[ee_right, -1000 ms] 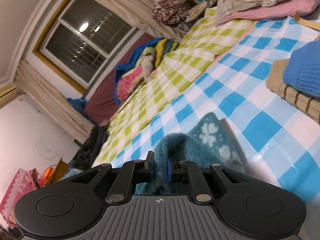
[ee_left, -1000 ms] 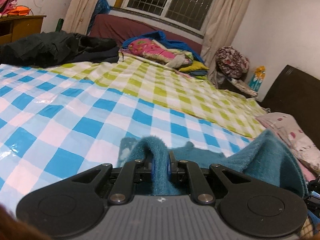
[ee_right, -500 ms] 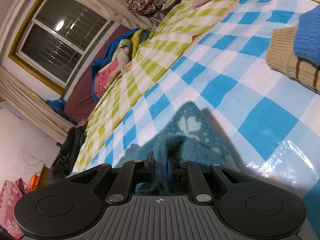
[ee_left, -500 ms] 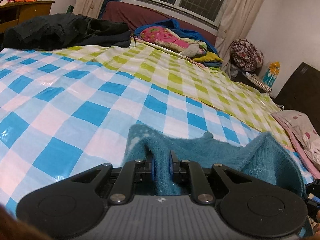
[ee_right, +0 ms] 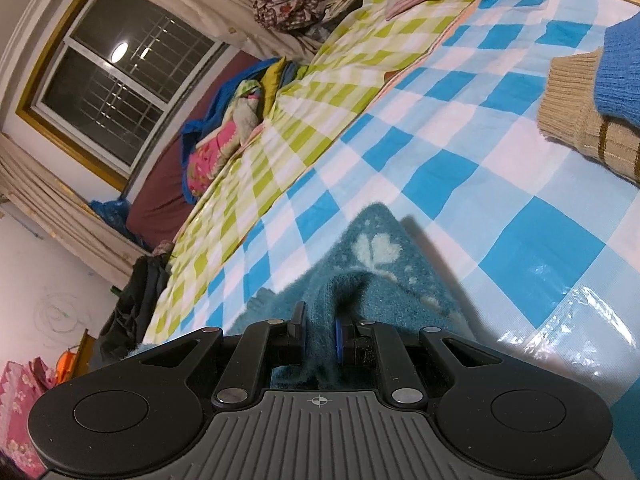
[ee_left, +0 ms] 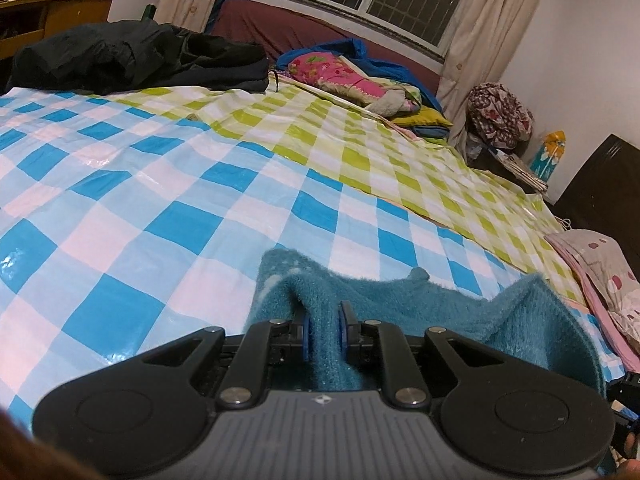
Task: Fold small clothes
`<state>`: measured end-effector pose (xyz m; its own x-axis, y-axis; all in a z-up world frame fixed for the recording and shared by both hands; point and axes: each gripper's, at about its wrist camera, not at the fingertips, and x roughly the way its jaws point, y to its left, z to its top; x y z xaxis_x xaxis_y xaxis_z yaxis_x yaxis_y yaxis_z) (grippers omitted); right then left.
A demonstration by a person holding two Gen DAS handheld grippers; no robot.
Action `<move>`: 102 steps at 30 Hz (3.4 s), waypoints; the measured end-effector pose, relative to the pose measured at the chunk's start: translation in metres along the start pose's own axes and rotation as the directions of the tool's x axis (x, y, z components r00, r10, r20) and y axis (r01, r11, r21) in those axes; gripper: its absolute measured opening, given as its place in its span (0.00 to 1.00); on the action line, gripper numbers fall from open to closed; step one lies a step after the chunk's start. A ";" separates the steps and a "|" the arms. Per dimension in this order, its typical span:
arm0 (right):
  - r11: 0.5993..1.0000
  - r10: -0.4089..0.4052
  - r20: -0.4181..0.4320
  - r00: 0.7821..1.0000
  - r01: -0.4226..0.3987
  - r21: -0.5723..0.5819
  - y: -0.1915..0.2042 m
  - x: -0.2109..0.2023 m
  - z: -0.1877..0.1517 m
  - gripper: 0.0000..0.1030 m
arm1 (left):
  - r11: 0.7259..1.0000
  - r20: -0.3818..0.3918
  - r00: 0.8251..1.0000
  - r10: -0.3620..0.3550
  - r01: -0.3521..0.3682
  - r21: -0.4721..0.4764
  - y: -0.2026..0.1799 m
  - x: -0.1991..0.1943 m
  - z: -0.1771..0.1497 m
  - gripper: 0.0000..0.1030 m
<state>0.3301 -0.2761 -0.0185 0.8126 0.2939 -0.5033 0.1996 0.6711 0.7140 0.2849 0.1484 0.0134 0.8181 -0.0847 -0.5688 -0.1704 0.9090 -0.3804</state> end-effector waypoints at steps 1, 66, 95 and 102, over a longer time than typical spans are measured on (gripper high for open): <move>1.000 0.000 0.000 1.000 0.000 -0.001 0.000 0.000 0.000 0.13 | 1.000 -0.002 1.000 0.001 -0.001 -0.002 0.000 0.001 0.001 0.21; 0.859 -0.108 0.098 0.989 0.143 -0.491 0.024 -0.009 -0.002 0.54 | 0.929 0.123 0.982 0.141 -0.174 0.326 -0.060 -0.018 -0.039 0.61; 0.983 -0.050 -0.014 0.999 0.046 -0.175 -0.041 -0.040 0.026 0.30 | 0.773 0.034 0.991 -0.129 0.079 0.629 -0.157 -0.088 -0.140 0.62; 0.989 0.000 -0.053 0.999 -0.008 -0.145 -0.054 -0.064 0.039 0.43 | 0.600 0.002 0.980 -0.197 0.119 0.791 -0.202 -0.107 -0.198 0.63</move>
<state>0.2891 -0.3578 -0.0063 0.7827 0.3296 -0.5279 0.1114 0.7603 0.6399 0.1228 -0.1066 0.0066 0.8367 -0.2609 -0.4814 0.4294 0.8583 0.2811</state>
